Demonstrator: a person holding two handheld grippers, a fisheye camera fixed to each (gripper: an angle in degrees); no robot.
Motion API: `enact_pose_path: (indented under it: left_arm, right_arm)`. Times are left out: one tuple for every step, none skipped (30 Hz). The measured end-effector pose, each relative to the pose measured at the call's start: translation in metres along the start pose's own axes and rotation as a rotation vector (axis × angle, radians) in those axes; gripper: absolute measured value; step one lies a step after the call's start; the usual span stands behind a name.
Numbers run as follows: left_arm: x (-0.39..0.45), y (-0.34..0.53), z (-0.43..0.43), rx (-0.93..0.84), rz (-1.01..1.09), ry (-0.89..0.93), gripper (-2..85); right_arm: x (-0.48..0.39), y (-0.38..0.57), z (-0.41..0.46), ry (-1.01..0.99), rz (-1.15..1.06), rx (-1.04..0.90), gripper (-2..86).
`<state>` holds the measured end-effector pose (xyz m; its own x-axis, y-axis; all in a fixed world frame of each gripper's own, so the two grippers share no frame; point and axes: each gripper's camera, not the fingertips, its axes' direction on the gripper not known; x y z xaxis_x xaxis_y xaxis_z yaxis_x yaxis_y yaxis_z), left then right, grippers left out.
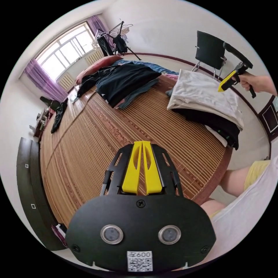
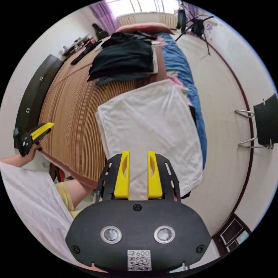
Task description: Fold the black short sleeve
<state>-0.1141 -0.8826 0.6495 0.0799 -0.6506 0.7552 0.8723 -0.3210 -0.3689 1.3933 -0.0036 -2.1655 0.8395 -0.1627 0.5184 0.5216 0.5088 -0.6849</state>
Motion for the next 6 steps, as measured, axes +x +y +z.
enact_pose_path:
  left_arm:
    - [0.007, -0.001, -0.008, -0.002, 0.0, -0.035, 0.9]
    - [0.01, -0.002, -0.016, -0.005, -0.031, -0.062, 0.9]
    - [0.011, -0.002, -0.02, -0.009, -0.057, -0.069, 0.9]
    - [0.013, -0.001, -0.027, -0.019, -0.12, -0.073, 0.9]
    - [0.016, 0.002, -0.034, -0.031, -0.186, -0.072, 0.9]
    - [0.02, 0.003, -0.037, -0.039, -0.212, -0.074, 0.9]
  right_arm:
    - [0.001, 0.001, 0.018, 0.0, -0.037, -0.068, 6.0]
    - [0.003, 0.001, 0.035, 0.027, -0.068, -0.108, 4.7]
    - [0.006, 0.001, 0.04, 0.044, -0.073, -0.098, 4.0]
    - [0.016, -0.001, 0.049, 0.053, -0.054, -0.101, 2.4]
    - [0.027, -0.004, 0.057, 0.035, -0.041, -0.115, 1.1]
    - [0.033, -0.005, 0.06, 0.031, -0.047, -0.122, 0.6]
